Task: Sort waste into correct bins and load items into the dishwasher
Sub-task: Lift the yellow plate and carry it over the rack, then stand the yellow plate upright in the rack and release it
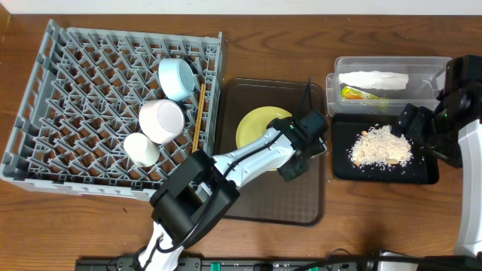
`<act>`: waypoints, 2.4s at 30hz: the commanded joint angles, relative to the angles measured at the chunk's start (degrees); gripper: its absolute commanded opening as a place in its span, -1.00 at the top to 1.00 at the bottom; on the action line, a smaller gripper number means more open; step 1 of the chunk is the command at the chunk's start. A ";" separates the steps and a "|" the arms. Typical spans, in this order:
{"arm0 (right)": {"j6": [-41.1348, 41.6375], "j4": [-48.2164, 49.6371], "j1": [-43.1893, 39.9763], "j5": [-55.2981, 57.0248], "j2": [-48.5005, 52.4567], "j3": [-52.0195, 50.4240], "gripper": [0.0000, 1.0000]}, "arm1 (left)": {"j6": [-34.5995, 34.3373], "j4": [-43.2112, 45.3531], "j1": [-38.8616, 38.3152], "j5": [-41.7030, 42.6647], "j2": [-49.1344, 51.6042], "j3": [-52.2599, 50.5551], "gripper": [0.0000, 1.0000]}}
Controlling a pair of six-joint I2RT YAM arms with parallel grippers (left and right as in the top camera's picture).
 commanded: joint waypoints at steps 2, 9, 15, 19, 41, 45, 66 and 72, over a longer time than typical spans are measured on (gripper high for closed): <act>-0.72 -0.22 -0.42 -0.22 -0.70 0.96 -0.99 | 0.07 -1.11 0.11 -1.01 -3.37 0.39 0.85; -0.72 -0.24 -0.42 -0.20 -0.70 0.96 -0.98 | -0.28 -1.27 0.52 -1.01 -12.74 0.39 0.85; -0.72 -0.26 -0.42 -0.22 -0.70 0.96 -0.99 | -2.10 -1.09 2.60 -0.98 -21.27 0.39 0.85; -0.70 -0.31 -0.42 -0.22 -0.70 0.96 -0.99 | -4.46 -0.37 5.95 -0.94 -26.88 0.39 0.85; -0.72 -0.42 -0.42 -0.22 -0.70 0.96 -0.98 | -13.51 3.61 40.26 43.15 -30.93 0.37 0.85; -0.70 -0.42 -0.42 -0.22 -0.70 0.96 -0.98 | -13.51 3.89 43.85 47.71 -27.67 0.37 0.85; -0.70 -0.31 -0.39 -0.20 -0.70 0.96 -0.99 | -13.51 4.11 51.84 33.99 -23.02 0.37 -0.44; -0.81 3.74 -0.20 -4.66 -0.70 0.96 -0.98 | -13.57 1.68 50.25 24.57 -31.10 0.37 -0.56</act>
